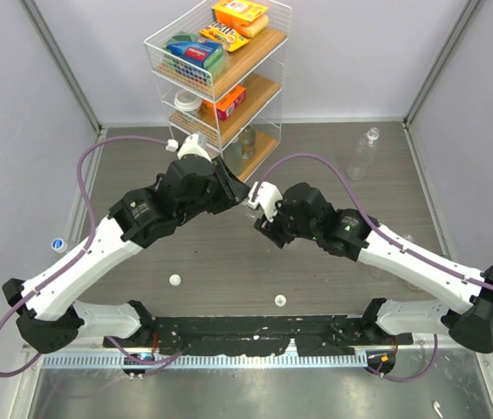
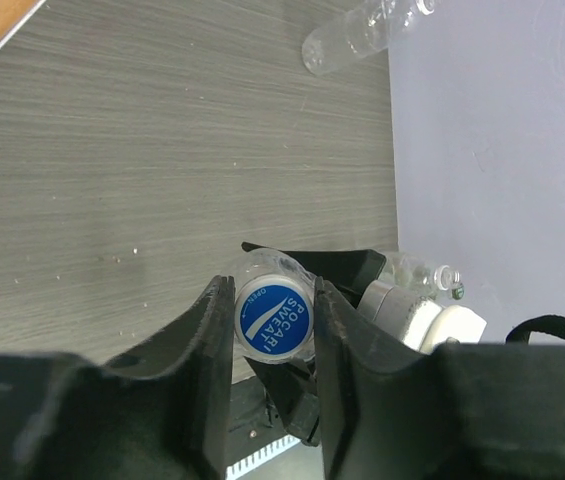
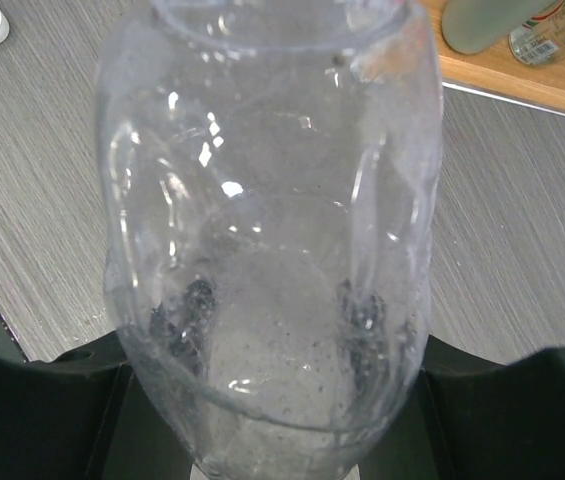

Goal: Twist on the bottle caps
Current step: Screw the bottle cap onto the plastic bottle.

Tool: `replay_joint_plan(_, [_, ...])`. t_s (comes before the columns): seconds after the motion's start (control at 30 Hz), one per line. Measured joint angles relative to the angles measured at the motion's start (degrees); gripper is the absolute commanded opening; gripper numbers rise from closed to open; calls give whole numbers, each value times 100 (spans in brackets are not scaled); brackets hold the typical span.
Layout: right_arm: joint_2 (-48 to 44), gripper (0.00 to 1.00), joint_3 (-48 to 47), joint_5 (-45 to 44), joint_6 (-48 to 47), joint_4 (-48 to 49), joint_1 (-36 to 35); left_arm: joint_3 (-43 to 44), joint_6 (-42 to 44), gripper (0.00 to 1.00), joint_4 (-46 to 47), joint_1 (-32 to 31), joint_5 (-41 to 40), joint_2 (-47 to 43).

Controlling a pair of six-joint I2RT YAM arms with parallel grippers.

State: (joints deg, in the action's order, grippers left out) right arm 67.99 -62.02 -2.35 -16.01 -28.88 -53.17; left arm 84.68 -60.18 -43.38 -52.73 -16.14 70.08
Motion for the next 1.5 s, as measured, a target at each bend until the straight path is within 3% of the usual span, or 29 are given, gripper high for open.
replay_joint_plan(0.13, [0, 1, -2, -20, 33, -98, 0, -153, -81, 0, 168, 28, 52, -17])
replay_joint_plan(0.43, [-48, 1, 0, 382, -35, -236, 11, -437, 317, 0, 404, 39, 323, -247])
replay_joint_plan(0.77, [-531, 1, 2, 1572, -229, -798, 94, -1517, 1263, 0, 1825, 120, 1934, -1040])
replay_joint_plan(1.13, [-780, 1, 0, 2243, -380, -1005, 118, -1458, 2527, 0, 2041, 192, 3150, -984])
replay_joint_plan(1.17, [-789, 1, 0, 2243, -382, -1005, 118, -1434, 2592, 3, 2035, 192, 3176, -968])
replay_joint_plan(1.23, [-800, 1, 0, 2240, -387, -1008, 118, -1384, 2675, 50, 1987, 192, 3202, -953])
replay_joint_plan(1.33, [-813, 1, 0, 2350, -470, -979, 116, -1281, 2889, 79, 1784, 195, 3174, -944])
replay_joint_plan(1.37, [-841, 1, 0, 2374, -490, -977, 116, -1276, 2942, 83, 1773, 208, 3189, -946])
replay_joint_plan(1.5, [-894, 1, -17, 2538, -588, -640, 61, -1239, 3086, 82, 1602, 140, 3373, -907])
